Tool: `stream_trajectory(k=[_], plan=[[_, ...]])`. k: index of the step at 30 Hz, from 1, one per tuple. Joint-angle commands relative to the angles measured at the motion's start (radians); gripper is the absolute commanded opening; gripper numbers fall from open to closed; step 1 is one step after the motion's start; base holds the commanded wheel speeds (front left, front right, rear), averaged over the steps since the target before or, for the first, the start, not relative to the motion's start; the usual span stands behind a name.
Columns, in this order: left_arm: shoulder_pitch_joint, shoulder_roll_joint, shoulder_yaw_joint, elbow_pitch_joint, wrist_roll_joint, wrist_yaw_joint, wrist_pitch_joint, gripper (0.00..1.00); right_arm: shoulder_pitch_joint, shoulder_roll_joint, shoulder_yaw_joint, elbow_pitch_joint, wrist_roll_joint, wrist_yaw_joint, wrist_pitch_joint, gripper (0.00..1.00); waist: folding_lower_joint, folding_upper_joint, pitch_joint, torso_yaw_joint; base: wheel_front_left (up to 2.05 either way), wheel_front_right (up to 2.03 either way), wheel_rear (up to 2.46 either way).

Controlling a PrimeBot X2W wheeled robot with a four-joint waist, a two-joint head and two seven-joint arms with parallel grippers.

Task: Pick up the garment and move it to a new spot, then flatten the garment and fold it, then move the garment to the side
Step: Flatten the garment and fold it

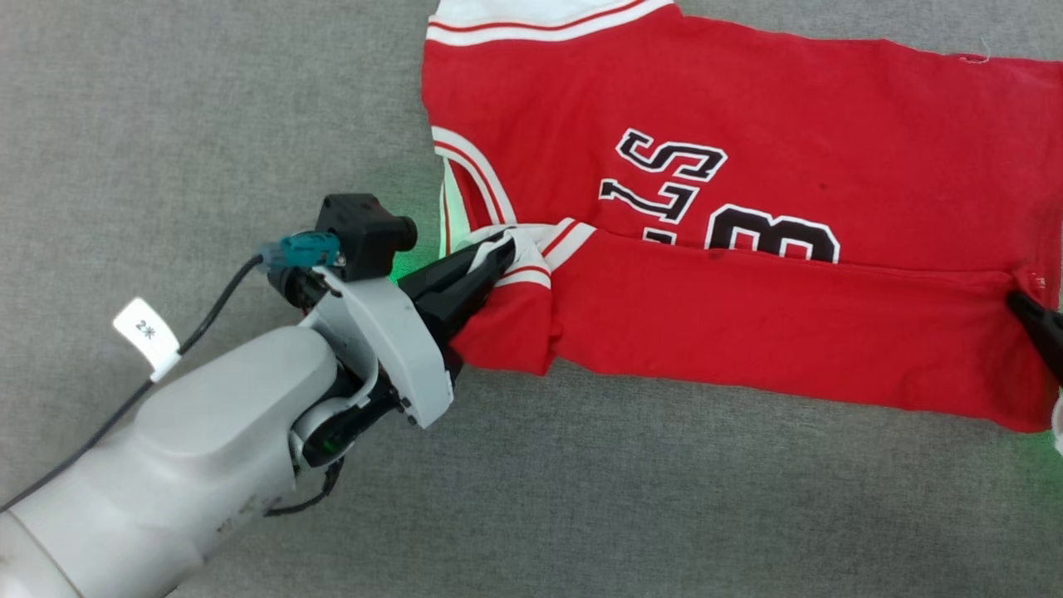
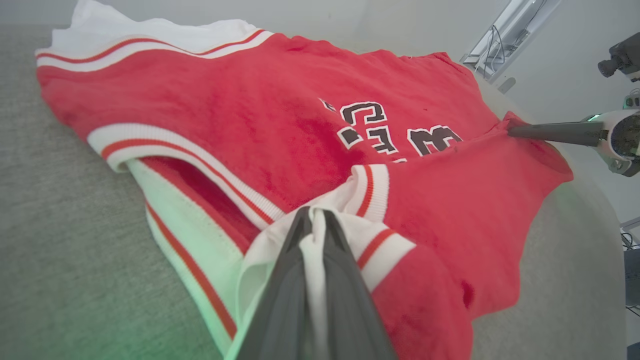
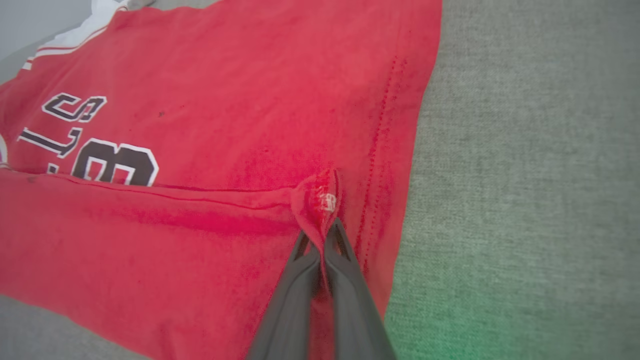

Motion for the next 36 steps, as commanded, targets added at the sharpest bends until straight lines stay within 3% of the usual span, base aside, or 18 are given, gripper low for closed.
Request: stream_trajectory(k=[1,2,3,5,9,10,11,12,19,26,32,36], plan=[[-0.016,-0.001,-0.014,0.013,-0.009,-0.002,-0.005,0.15,-0.018,0.001,0.015,0.011,-0.007,-0.001,-0.010,0.00,0.0000,0.0000,-0.001,-0.005,0.00,0.00,0.00],[-0.021,-0.002,-0.020,0.020,-0.015,-0.002,-0.006,0.42,-0.026,0.000,0.024,0.022,-0.008,-0.001,-0.017,0.00,0.0000,0.0000,-0.002,-0.006,0.00,0.00,0.00],[-0.025,-0.003,-0.026,0.026,-0.021,-0.002,-0.009,1.00,-0.033,-0.001,0.034,0.029,-0.011,-0.001,-0.023,0.00,0.0000,0.0000,-0.006,-0.006,0.00,0.00,0.00],[-0.040,0.001,-0.032,0.031,-0.032,-0.002,-0.012,1.00,-0.040,-0.002,0.051,0.042,-0.017,-0.001,-0.038,0.05,0.0000,0.0000,-0.017,-0.005,0.00,0.00,0.00],[-0.063,0.028,-0.038,0.007,-0.044,-0.003,0.005,1.00,-0.039,-0.006,0.068,0.064,-0.015,-0.001,-0.054,0.54,0.0000,0.0000,-0.057,0.000,0.00,0.00,0.00],[-0.069,0.039,-0.039,-0.001,-0.046,-0.002,0.016,1.00,-0.035,-0.006,0.070,0.066,-0.011,-0.001,-0.058,0.69,0.0000,0.0000,-0.070,0.002,0.00,0.00,0.00],[-0.074,0.051,-0.040,-0.007,-0.051,-0.002,0.029,1.00,-0.030,-0.005,0.068,0.069,-0.009,-0.001,-0.062,0.91,0.0000,0.0000,-0.083,0.004,0.00,0.00,0.00],[-0.080,0.063,-0.040,-0.014,-0.052,-0.002,0.041,1.00,-0.026,-0.003,0.064,0.073,-0.009,-0.001,-0.070,1.00,0.0000,0.0000,-0.097,0.005,0.00,0.00,0.00],[-0.105,0.122,-0.039,-0.071,-0.083,-0.002,0.197,1.00,0.005,-0.005,0.026,0.078,-0.009,-0.001,-0.097,1.00,0.0000,0.0000,-0.179,0.016,0.00,0.00,0.00],[-0.123,0.146,-0.040,-0.074,-0.219,-0.002,0.491,1.00,0.016,0.003,-0.012,0.062,-0.012,-0.001,-0.102,1.00,0.0000,0.0000,-0.229,0.025,0.00,0.00,0.00],[-0.088,0.140,-0.041,-0.153,-0.332,0.069,0.739,1.00,0.010,0.017,-0.017,0.052,-0.015,-0.001,-0.094,1.00,0.0000,0.0000,-0.226,0.027,0.00,0.00,0.00],[-0.072,0.127,-0.040,-0.154,-0.344,0.108,0.806,1.00,-0.009,0.023,-0.008,0.046,-0.010,-0.001,-0.098,1.00,0.0000,0.0000,-0.202,0.013,0.00,0.00,0.00]])
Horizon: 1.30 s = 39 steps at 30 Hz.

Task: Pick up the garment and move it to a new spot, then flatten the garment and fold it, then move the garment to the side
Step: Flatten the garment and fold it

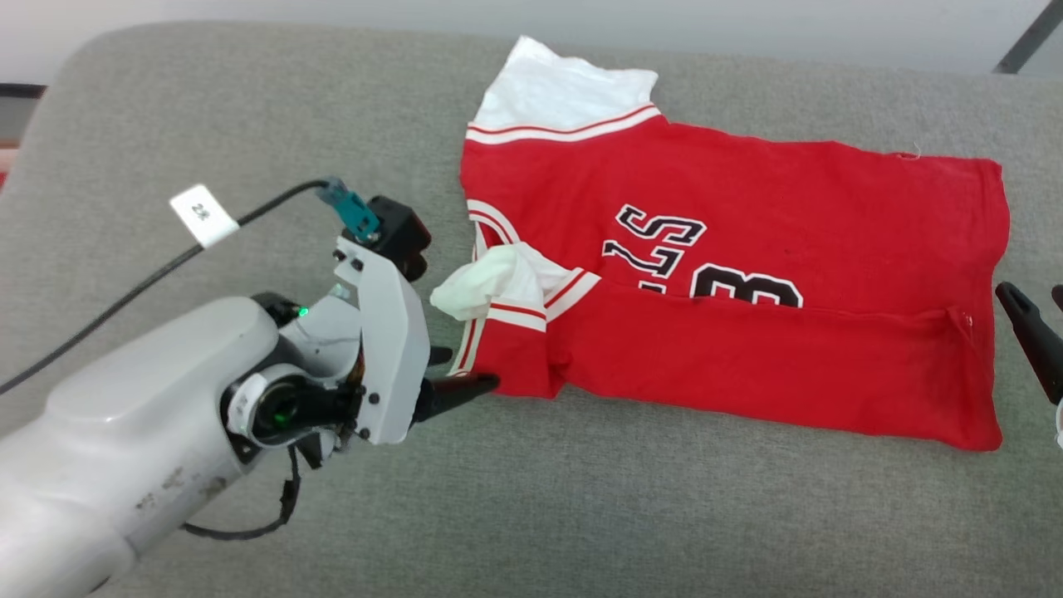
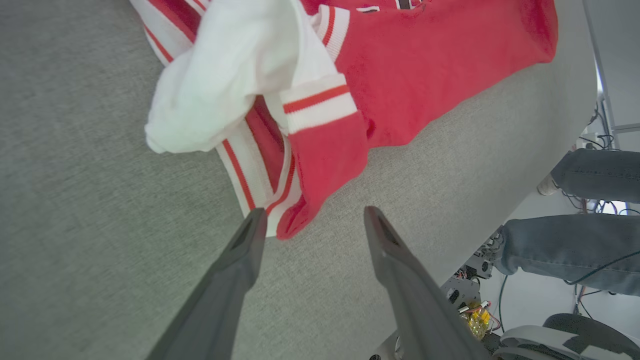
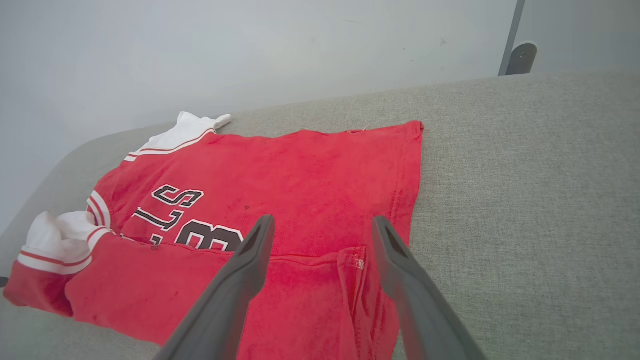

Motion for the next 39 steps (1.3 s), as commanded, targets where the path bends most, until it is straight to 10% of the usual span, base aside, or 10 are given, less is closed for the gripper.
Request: stream_trajectory(k=[1,18,19,20,21,39], plan=[[0.016,-0.007,0.000,0.008,-0.010,0.002,0.003,1.00,-0.010,0.002,0.002,-0.002,0.001,-0.001,-0.003,1.00,0.0000,0.0000,0.016,-0.013,0.00,0.00,0.00],[0.098,-0.139,-0.004,0.311,-0.109,-0.088,0.102,1.00,-0.040,-0.011,-0.015,-0.022,0.008,-0.001,0.000,1.00,0.0000,0.0000,0.108,-0.086,0.00,0.00,0.00],[0.099,-0.141,-0.005,0.310,-0.115,-0.092,0.110,0.84,-0.038,-0.013,-0.020,-0.023,0.008,-0.001,0.001,1.00,0.0000,0.0000,0.109,-0.087,0.00,0.00,0.00],[0.098,-0.143,-0.005,0.310,-0.119,-0.095,0.114,0.27,-0.037,-0.016,-0.024,-0.024,0.008,-0.001,0.003,1.00,0.0000,0.0000,0.109,-0.086,0.00,0.00,0.00],[0.097,-0.143,-0.006,0.310,-0.120,-0.098,0.119,0.00,-0.036,-0.016,-0.028,-0.026,0.007,-0.001,0.006,1.00,0.0000,0.0000,0.109,-0.085,0.00,0.00,0.00],[0.068,-0.139,0.039,0.228,-0.089,-0.108,0.069,0.00,-0.014,-0.297,0.155,-0.144,0.049,-0.001,0.494,1.00,0.0000,0.0000,0.107,-0.041,0.00,0.00,0.00]])
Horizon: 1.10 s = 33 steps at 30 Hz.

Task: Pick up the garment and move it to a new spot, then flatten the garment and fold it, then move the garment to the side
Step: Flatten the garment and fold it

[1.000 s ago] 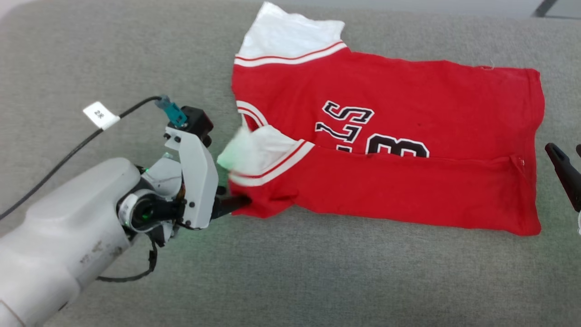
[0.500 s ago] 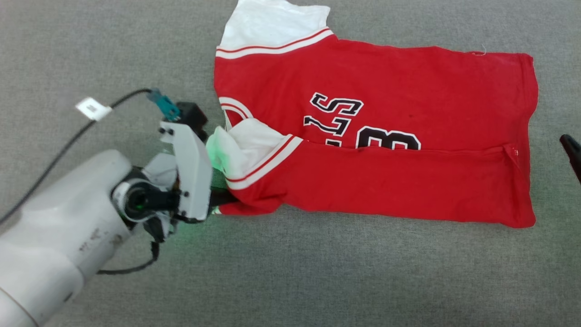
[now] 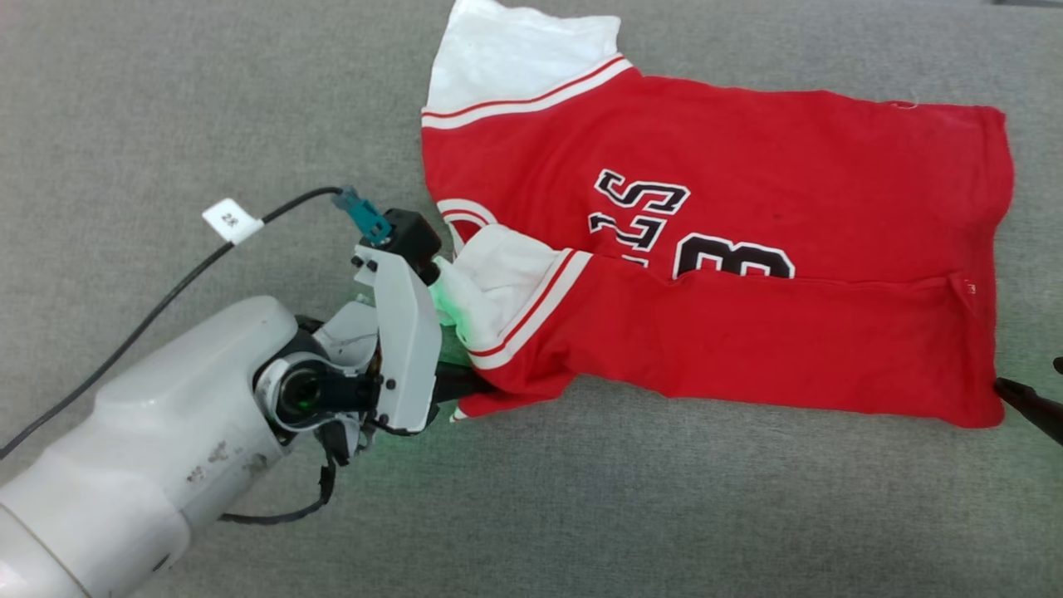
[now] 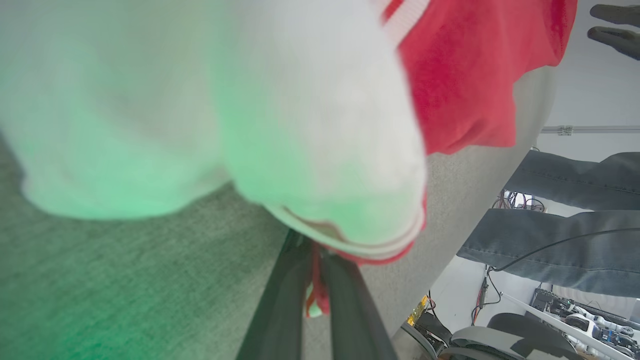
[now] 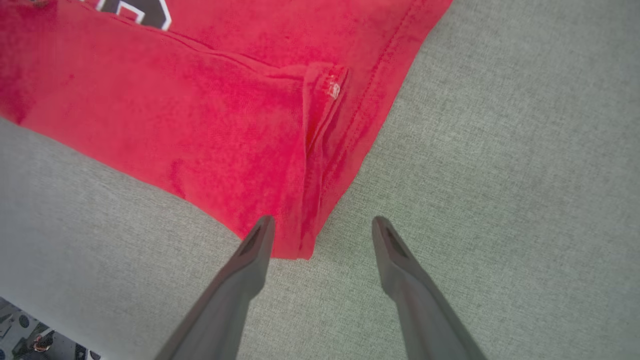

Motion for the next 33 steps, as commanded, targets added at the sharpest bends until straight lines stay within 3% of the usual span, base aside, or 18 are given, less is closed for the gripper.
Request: stream_trajectory(k=[1,13,14,15,16,21,33], plan=[[0.014,-0.010,-0.006,-0.006,0.013,-0.002,-0.001,0.00,-0.016,0.007,0.006,0.012,-0.003,-0.001,0.012,1.00,0.0000,-0.0001,0.009,0.008,0.00,0.00,0.00],[0.005,-0.030,0.011,-0.018,0.020,0.000,-0.026,0.00,-0.100,0.087,0.171,0.242,-0.082,-0.001,-0.018,1.00,0.0000,-0.0001,0.030,0.030,0.00,0.00,0.00],[0.005,-0.030,0.012,-0.019,0.022,0.000,-0.028,0.00,-0.103,0.089,0.183,0.252,-0.082,-0.001,-0.025,0.49,0.0000,-0.0001,0.030,0.030,0.00,0.00,0.00],[0.006,-0.030,0.014,-0.021,0.023,0.000,-0.032,0.00,-0.106,0.091,0.192,0.258,-0.081,-0.001,-0.034,0.21,0.0000,-0.0001,0.029,0.031,0.00,0.00,0.00],[0.008,-0.028,0.017,-0.024,0.022,0.000,-0.034,0.00,-0.113,0.092,0.196,0.263,-0.078,-0.001,-0.048,0.00,0.0000,-0.0001,0.029,0.030,0.00,0.00,0.00],[0.033,0.005,0.034,-0.044,0.009,0.000,-0.060,0.00,-0.131,0.090,0.193,0.273,-0.073,-0.001,-0.102,0.00,0.0000,-0.0001,0.016,0.020,0.00,0.00,0.00],[0.200,0.213,0.079,-0.299,0.006,-0.001,-0.207,0.00,-0.057,0.037,0.182,0.246,-0.002,-0.001,-0.150,0.00,0.0000,-0.0001,-0.033,0.026,0.00,0.00,0.00]])
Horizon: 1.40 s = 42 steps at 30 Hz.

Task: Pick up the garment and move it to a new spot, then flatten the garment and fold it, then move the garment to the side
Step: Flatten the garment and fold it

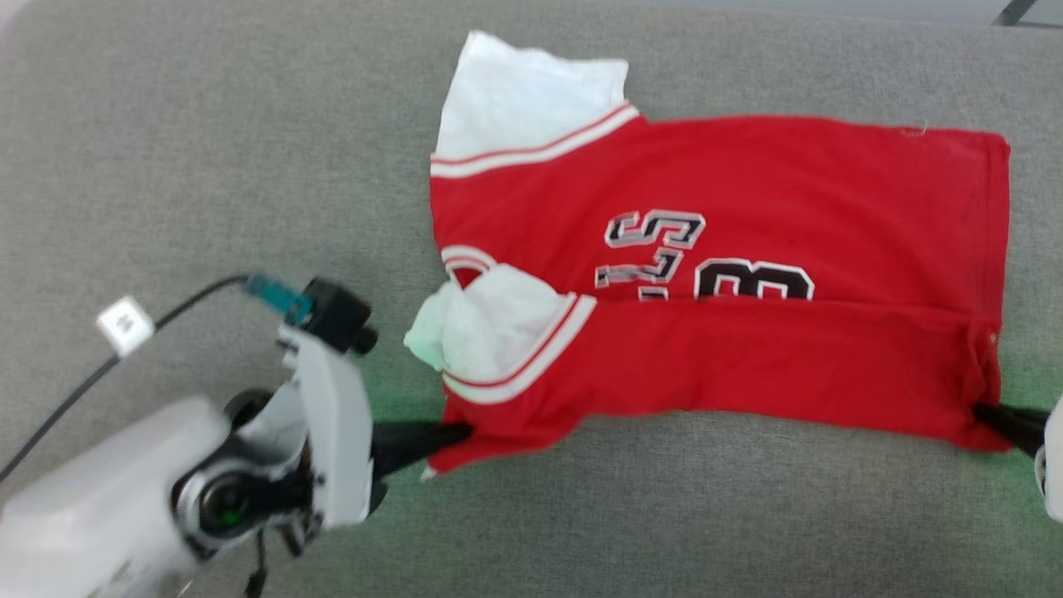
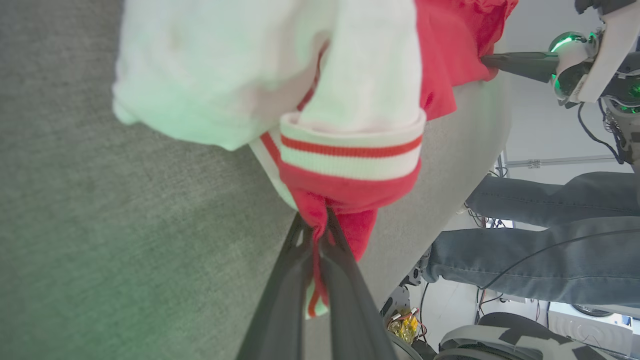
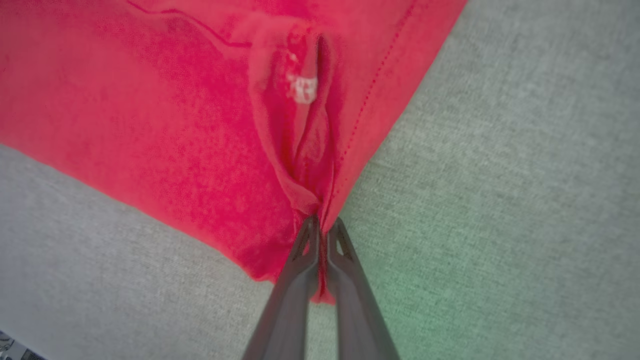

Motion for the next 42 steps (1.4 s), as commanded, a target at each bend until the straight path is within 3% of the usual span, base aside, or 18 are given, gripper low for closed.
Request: stream_trajectory(k=[1,8,17,18,19,20,24,28,32,37,42], plan=[[0.016,0.013,0.002,-0.008,0.006,0.000,-0.008,0.00,0.023,-0.002,-0.001,0.000,0.006,-0.001,-0.002,0.00,0.0000,-0.0001,-0.006,0.005,0.00,0.00,0.00],[0.113,0.104,-0.003,-0.139,0.039,0.001,-0.103,0.00,0.121,-0.058,-0.031,-0.049,0.050,-0.001,-0.003,0.00,0.0000,-0.0001,-0.022,0.015,0.00,0.00,0.00],[0.182,0.153,-0.013,-0.242,0.060,0.042,-0.164,0.00,0.229,-0.113,-0.079,-0.116,0.074,-0.001,-0.003,0.00,0.0000,-0.0001,-0.026,0.014,0.00,0.00,0.00],[0.187,0.153,-0.010,-0.243,0.066,0.045,-0.178,0.05,0.234,-0.109,-0.090,-0.119,0.071,-0.001,-0.016,0.34,0.0000,-0.0001,-0.027,0.015,0.00,0.00,0.00],[0.189,0.152,-0.005,-0.244,0.072,0.049,-0.196,0.50,0.234,-0.098,-0.106,-0.121,0.069,-0.001,-0.033,0.78,0.0000,-0.0001,-0.029,0.016,0.00,0.00,0.00],[0.194,0.149,0.001,-0.244,0.073,0.051,-0.215,1.00,0.235,-0.087,-0.117,-0.128,0.070,-0.001,-0.051,1.00,0.0000,-0.0001,-0.031,0.016,0.00,0.00,0.00],[0.225,0.157,0.034,-0.259,0.086,0.056,-0.323,1.00,0.231,-0.045,-0.189,-0.162,0.059,-0.001,-0.149,1.00,0.0000,-0.0001,-0.039,0.017,0.00,0.00,0.00],[0.268,0.157,0.088,-0.270,0.126,0.067,-0.503,1.00,0.196,0.010,-0.245,-0.188,-0.007,-0.001,-0.287,1.00,0.0000,-0.0001,-0.050,0.016,0.00,0.00,0.00],[0.298,0.131,0.134,-0.203,0.193,0.135,-0.651,1.00,0.142,0.101,-0.270,-0.151,-0.107,-0.001,-0.446,1.00,0.0000,-0.0001,-0.054,0.018,0.00,0.00,0.00],[0.268,0.048,0.228,-0.063,0.277,0.176,-0.691,1.00,0.058,0.203,-0.237,-0.117,-0.218,-0.001,-0.636,1.00,0.0000,-0.0001,-0.035,0.012,0.00,0.00,0.00],[0.127,-0.032,0.277,0.107,0.392,0.141,-0.690,1.00,-0.018,0.269,-0.203,-0.088,-0.287,-0.001,-0.762,1.00,0.0000,-0.0001,-0.002,-0.029,0.00,0.00,0.00]])
